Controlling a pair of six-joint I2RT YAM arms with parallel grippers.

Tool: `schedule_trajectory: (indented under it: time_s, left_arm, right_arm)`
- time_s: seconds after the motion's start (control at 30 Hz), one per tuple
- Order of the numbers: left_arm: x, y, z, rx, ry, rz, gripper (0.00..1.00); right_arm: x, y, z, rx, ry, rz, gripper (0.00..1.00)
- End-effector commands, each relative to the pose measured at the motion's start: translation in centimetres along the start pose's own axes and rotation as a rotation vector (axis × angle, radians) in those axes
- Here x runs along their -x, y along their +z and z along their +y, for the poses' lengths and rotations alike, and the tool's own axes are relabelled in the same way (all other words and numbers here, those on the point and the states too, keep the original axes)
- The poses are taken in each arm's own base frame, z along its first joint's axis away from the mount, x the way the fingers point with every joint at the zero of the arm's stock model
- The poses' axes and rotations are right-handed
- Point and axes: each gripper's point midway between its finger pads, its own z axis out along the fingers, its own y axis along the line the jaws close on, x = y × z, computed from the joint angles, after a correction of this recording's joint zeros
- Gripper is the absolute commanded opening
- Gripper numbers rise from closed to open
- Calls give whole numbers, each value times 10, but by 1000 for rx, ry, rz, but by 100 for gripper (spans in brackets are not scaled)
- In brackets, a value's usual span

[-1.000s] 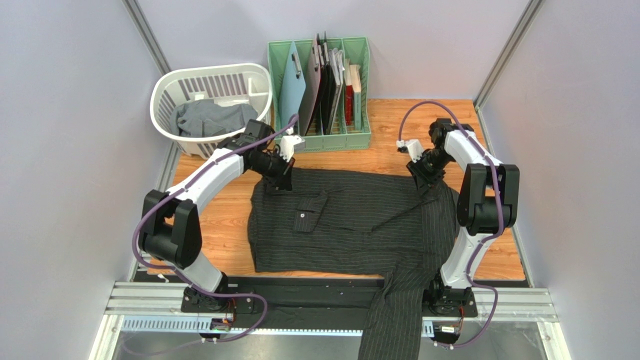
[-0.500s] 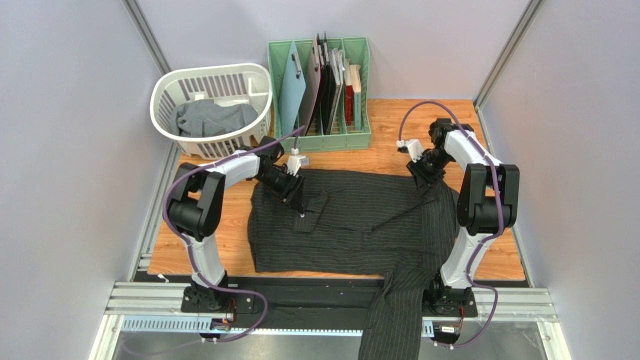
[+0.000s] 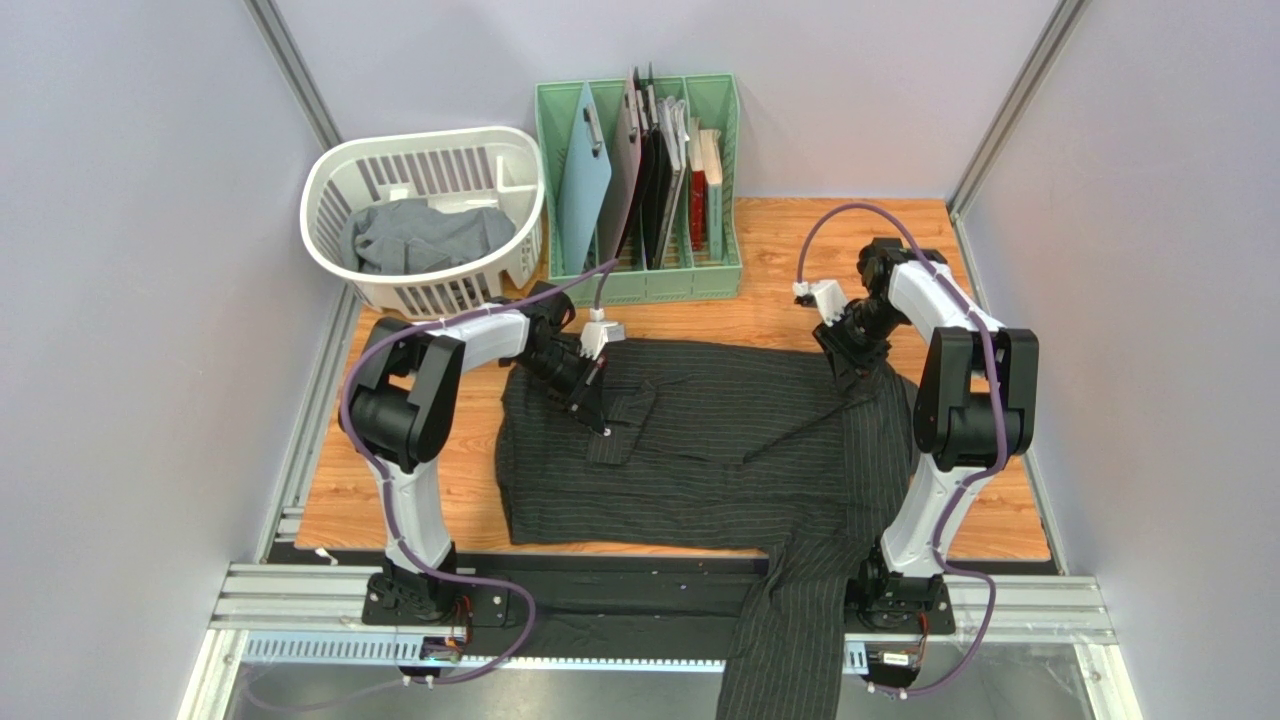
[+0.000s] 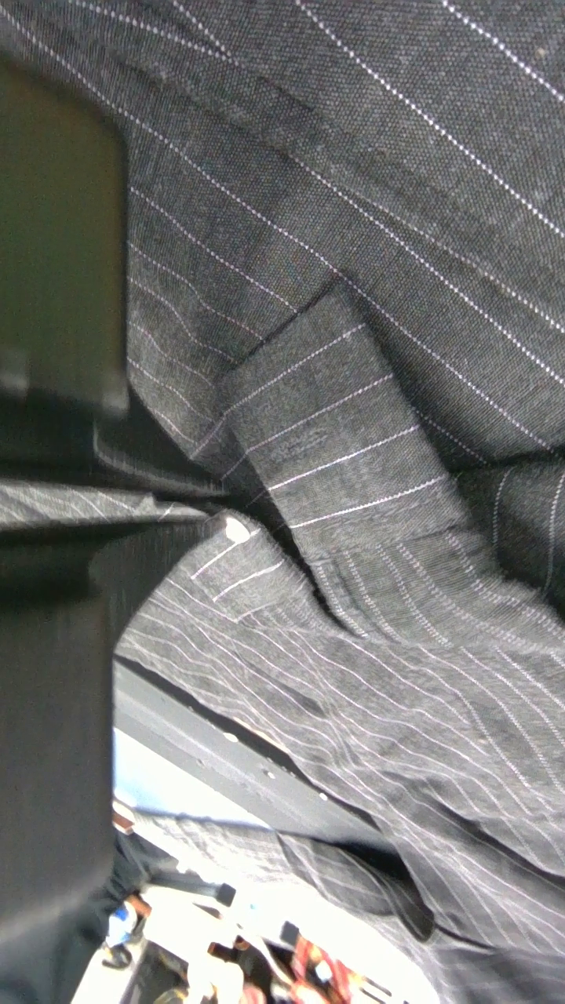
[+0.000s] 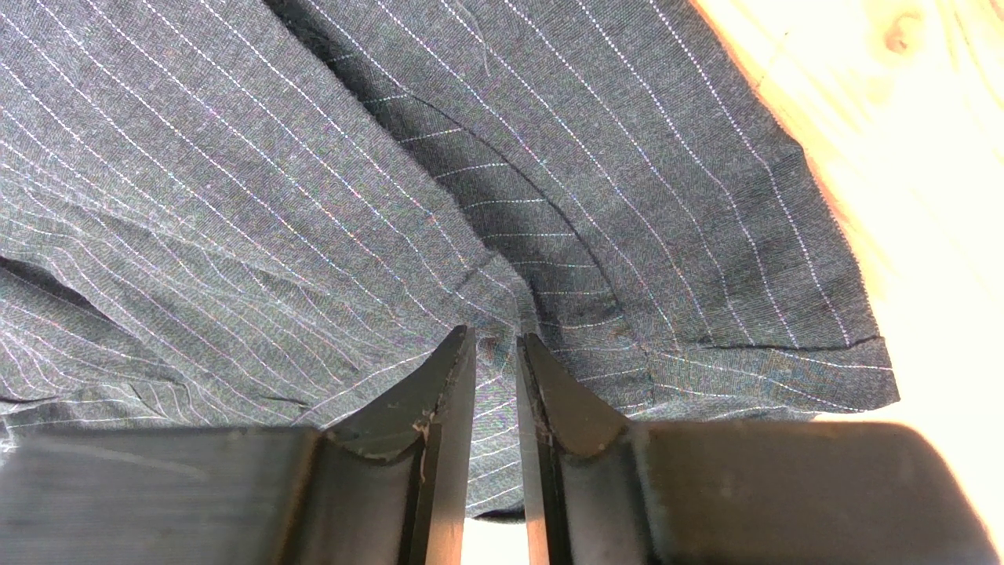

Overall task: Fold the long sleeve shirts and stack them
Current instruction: Fold the shirt

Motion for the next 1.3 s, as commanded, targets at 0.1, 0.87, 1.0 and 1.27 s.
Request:
schedule_trajectory:
  time_s: [0.1,0.87,1.0,1.27]
  left_arm:
    - [29,-39,-19,88,135,-86,0]
    - [31,-125,49,678,395,-171,0]
    - [39,-132,15,640,475,-225,0]
    - [28,-113,-4,648,558,-195,0]
  right_arm:
    - [2,1,-6,-20,7,0,23]
    - [4,11,-17,-64,36,-6,2]
    - [2,15,-17,-60,41,3,0]
    - [-1,14,-21,-81,29,19,0]
